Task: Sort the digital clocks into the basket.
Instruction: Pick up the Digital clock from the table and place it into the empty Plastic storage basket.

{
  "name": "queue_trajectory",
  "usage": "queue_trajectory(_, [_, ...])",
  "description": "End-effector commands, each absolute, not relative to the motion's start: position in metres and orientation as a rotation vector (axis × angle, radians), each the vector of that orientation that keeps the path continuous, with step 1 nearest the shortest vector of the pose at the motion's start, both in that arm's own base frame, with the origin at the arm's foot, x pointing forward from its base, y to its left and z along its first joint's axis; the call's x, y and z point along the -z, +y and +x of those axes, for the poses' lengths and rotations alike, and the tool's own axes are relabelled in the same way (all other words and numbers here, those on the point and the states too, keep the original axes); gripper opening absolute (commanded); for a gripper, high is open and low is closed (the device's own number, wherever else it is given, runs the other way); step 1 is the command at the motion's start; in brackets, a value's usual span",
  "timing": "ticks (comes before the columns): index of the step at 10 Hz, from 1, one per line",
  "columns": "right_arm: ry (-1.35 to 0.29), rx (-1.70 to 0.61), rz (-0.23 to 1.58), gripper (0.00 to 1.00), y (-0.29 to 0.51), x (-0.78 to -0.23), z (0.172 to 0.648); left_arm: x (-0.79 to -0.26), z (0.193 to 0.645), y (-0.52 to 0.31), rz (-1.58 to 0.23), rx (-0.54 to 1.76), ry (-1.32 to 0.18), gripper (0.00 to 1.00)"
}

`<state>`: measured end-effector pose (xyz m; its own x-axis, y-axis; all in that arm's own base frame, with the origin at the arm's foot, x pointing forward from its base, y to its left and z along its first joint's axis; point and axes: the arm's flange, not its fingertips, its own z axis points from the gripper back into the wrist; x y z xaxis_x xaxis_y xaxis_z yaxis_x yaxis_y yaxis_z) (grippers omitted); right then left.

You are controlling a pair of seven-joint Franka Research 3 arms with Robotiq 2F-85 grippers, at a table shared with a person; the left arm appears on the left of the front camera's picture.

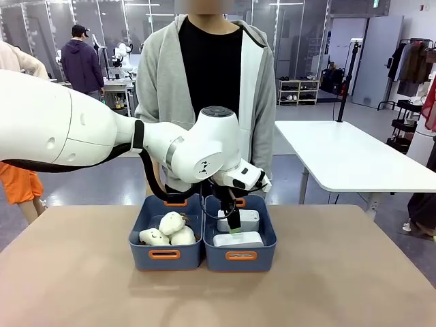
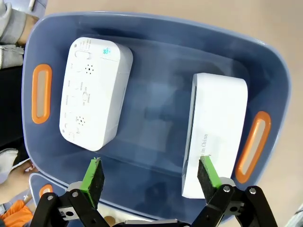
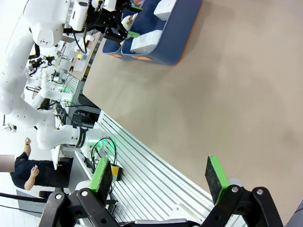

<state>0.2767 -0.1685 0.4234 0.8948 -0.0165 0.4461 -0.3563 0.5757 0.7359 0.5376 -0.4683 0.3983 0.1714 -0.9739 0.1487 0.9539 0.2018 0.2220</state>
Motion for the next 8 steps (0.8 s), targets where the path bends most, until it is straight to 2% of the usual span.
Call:
queue_trajectory(1, [-0.437, -0.204, 0.946, 1.00, -0.167, -0.425, 0.276, -0.399, 0.539, -0.470, 0.102, 1.369, -0.306, 1.00])
queue_trajectory(4, [-0.437, -0.204, 0.946, 1.00, -0.167, -0.425, 0.276, -0.399, 0.539, -0.470, 0.102, 1.369, -0.306, 1.00])
queue_trajectory(5, [-0.437, -0.204, 0.946, 1.00, -0.167, -0.425, 0.276, -0.399, 0.538, -0.469, 0.084, 1.371, -0.282, 0.95])
queue_trajectory(6, [-0.437, -0.204, 0.946, 1.00, -0.167, -0.425, 0.276, -0.424, 0.526, -0.446, -0.083, 1.375, -0.359, 1.00])
queue_trajectory(8, [-0.437, -0.204, 0.946, 1.00, -0.167, -0.425, 0.276, -0.453, 0.516, -0.403, -0.199, 1.402, -0.337, 1.00])
